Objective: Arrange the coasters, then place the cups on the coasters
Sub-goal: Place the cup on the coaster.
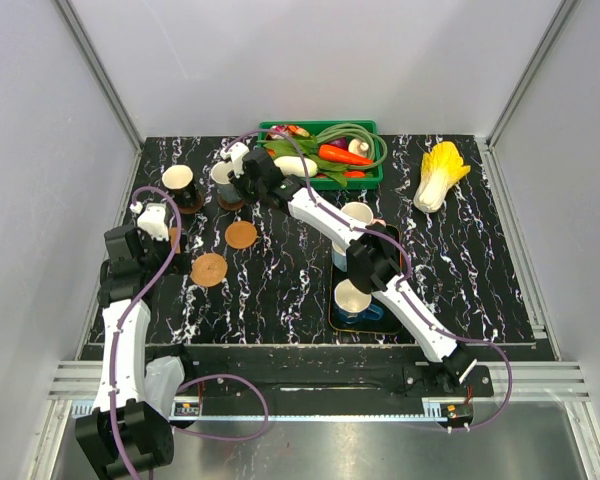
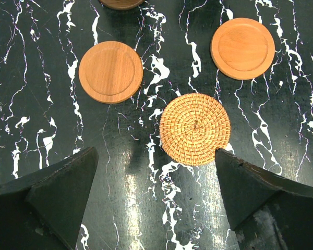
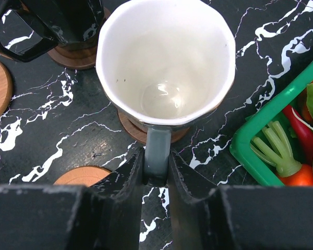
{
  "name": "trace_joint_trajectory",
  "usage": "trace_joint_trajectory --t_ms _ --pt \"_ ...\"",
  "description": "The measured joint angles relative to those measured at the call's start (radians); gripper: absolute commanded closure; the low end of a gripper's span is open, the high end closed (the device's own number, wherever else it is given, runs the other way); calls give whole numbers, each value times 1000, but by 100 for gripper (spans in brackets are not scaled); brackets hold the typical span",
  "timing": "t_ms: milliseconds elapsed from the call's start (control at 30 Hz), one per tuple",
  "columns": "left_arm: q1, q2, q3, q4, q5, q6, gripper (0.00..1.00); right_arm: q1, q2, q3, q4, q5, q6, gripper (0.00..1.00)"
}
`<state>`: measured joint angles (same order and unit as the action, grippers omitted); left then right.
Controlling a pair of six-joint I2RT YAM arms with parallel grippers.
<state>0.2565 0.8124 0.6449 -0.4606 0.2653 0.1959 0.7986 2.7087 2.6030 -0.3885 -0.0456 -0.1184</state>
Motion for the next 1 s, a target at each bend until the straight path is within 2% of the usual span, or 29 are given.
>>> trace_joint_trajectory --t_ms 333,767,867,1000 --pt "0 0 0 0 0 6 1 0 -3 -4 -1 0 0 72" --pt "0 0 -1 7 0 7 1 3 -3 -4 -3 0 0 64" --pt "0 0 -1 7 0 7 1 4 -4 -4 -3 0 -2 57" --pt "0 0 -1 7 0 7 1 6 -9 -5 -6 0 -10 41"
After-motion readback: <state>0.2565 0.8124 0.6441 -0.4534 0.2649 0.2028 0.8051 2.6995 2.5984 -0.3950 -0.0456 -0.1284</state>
